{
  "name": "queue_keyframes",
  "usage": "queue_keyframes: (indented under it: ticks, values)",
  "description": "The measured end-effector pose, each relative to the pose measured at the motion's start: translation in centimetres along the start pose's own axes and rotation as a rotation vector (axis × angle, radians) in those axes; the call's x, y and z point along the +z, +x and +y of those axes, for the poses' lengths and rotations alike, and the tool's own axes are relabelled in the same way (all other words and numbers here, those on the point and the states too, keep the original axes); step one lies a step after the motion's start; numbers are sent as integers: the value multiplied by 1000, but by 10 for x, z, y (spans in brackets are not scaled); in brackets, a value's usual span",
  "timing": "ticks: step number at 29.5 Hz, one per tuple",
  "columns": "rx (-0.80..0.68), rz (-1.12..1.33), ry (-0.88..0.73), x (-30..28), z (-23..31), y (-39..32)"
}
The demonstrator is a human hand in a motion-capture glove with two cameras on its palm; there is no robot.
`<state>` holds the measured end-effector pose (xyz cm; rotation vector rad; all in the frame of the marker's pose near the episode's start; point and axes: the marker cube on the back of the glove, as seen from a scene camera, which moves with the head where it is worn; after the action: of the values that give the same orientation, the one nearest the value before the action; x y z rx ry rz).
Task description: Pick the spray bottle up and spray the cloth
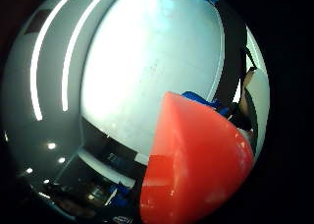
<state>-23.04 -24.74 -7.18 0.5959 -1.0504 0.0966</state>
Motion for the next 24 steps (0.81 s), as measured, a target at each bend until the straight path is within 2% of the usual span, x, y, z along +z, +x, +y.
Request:
queue_keyframes:
  ticks: [8,15,24]
  values:
    - [0,8,-66,0,7,7]
    - [73,-38,-157,8,13,16]
    - [117,-64,-151,7,21,28]
